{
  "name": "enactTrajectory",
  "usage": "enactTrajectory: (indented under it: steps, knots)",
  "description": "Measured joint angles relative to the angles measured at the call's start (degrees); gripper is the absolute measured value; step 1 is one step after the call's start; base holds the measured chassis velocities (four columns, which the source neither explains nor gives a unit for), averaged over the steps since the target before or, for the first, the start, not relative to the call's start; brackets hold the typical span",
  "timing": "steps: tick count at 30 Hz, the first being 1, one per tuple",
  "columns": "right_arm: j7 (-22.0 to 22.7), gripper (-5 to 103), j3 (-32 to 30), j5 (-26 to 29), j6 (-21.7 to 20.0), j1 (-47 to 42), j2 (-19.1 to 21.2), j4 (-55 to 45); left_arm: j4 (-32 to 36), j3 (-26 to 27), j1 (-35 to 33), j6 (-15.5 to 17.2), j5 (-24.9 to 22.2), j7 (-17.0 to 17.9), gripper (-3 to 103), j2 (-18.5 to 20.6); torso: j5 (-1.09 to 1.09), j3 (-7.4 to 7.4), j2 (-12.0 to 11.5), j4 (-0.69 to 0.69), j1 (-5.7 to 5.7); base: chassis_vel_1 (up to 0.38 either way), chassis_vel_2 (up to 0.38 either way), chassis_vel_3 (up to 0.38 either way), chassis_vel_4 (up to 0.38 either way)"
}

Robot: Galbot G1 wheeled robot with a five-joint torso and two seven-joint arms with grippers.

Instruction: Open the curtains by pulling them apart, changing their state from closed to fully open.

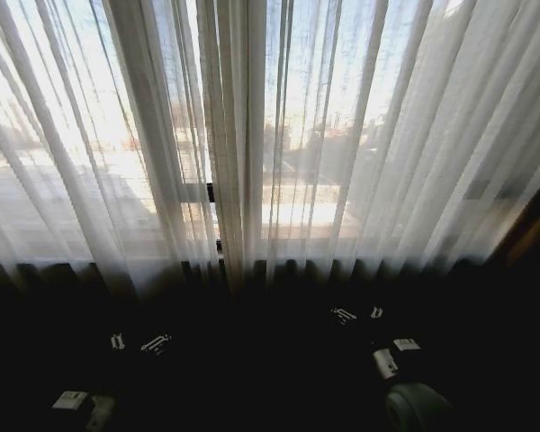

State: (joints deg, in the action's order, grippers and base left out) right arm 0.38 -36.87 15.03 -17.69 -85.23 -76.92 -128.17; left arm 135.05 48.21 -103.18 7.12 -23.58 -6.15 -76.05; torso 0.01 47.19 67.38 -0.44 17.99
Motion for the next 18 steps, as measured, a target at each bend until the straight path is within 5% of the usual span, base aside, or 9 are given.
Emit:
enactTrajectory:
  steps: [18]
  knots:
    - [-2.6,100,-0.1,-1.1,1.4,-0.4,-0.1,1.1,0.0,-0.3,-0.1,0.0,0.5,0.0,100,0.0,0.0,0.0,0.0,0.0,-0.02,-0.001,0.001,0.001,-0.003]
